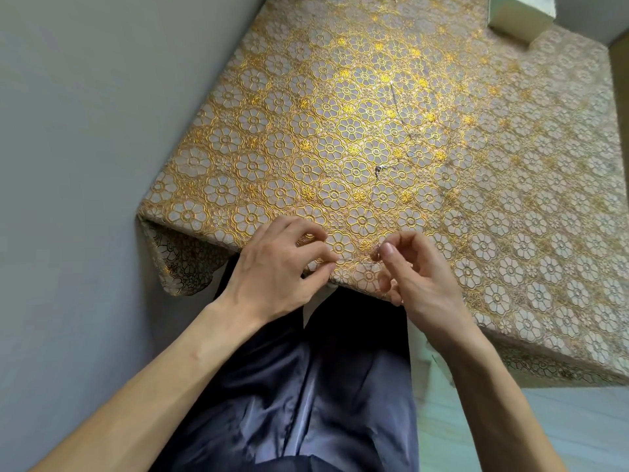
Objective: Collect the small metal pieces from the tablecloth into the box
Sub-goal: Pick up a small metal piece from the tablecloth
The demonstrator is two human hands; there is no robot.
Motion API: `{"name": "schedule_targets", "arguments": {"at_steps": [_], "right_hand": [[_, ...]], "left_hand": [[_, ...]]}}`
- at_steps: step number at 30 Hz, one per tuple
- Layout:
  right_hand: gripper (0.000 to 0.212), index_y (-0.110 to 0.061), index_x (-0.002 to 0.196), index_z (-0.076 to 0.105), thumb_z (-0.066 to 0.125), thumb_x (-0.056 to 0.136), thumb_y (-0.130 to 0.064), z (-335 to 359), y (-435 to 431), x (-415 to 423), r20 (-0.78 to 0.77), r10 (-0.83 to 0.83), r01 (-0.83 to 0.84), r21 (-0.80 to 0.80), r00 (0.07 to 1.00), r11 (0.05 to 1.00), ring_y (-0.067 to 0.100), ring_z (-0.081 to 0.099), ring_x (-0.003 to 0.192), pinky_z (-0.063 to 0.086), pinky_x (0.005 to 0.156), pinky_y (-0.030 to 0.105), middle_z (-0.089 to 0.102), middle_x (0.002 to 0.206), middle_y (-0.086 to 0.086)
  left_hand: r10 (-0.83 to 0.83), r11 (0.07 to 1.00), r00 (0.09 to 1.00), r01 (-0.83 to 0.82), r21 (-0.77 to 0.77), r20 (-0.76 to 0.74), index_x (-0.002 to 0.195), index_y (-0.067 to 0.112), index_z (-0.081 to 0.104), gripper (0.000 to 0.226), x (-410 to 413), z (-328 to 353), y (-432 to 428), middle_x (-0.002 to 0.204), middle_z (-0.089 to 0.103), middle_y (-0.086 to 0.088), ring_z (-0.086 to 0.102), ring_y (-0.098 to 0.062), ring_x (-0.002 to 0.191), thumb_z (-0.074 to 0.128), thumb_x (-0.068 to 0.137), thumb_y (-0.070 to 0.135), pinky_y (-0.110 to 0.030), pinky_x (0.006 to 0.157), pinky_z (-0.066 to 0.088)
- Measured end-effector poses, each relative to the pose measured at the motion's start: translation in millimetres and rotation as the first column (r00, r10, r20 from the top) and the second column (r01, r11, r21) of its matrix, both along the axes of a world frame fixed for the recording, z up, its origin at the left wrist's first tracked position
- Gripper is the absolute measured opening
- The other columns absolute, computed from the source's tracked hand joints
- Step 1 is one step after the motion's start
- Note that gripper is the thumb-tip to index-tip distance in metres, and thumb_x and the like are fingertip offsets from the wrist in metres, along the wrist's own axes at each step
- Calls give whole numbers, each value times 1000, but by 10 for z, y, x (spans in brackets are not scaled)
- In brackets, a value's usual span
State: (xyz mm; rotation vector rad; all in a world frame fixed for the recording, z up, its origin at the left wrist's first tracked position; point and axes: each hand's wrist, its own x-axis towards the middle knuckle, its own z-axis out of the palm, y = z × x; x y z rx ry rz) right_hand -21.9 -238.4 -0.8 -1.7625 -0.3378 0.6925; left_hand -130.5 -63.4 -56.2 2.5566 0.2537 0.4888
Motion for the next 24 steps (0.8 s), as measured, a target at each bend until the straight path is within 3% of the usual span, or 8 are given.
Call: {"name": "schedule_targets", "arguments": {"at_steps": [4, 14, 19, 24], "right_hand": [[3, -11, 99, 55, 56, 102, -11, 15, -38, 23, 32, 9, -10, 19, 999, 1000, 14, 54, 59, 43, 51, 15, 64, 93, 8], [15, -17, 97, 60, 60, 98, -2, 83, -153, 42, 87, -1, -2, 37, 996, 999, 12, 55, 56, 43, 52, 14, 68, 89, -5], [12, -13, 101, 62, 59, 99, -2, 90, -239, 106, 108, -37, 34, 28, 993, 999, 5, 56, 56, 43, 52, 14, 66, 92, 6], [14, -10, 99, 63, 56, 99, 2, 80, -275, 128, 86, -53, 47, 69, 995, 997, 3, 57, 57, 42, 52, 14, 65, 88, 7]], "left_hand": [[13, 1000, 1000, -13, -5, -9, 90, 29, 76, 17, -4, 9, -26, 111, 67, 8, 59, -22, 110, 65, 88, 42, -38, 87, 47], [57, 997, 998, -56, 57, -22, 87, 23, 70, 13, 48, 40, -59, 107, 68, 7, 59, -24, 105, 66, 87, 35, -39, 84, 48], [49, 990, 998, -43, 137, -43, 91, 21, 68, 19, 73, 38, -52, 109, 66, 6, 56, -22, 107, 61, 90, 38, -35, 86, 41], [40, 998, 992, -34, 51, -120, 88, 24, 67, 15, 101, 149, -23, 105, 64, 9, 56, -21, 107, 63, 86, 39, -39, 86, 46]]}}
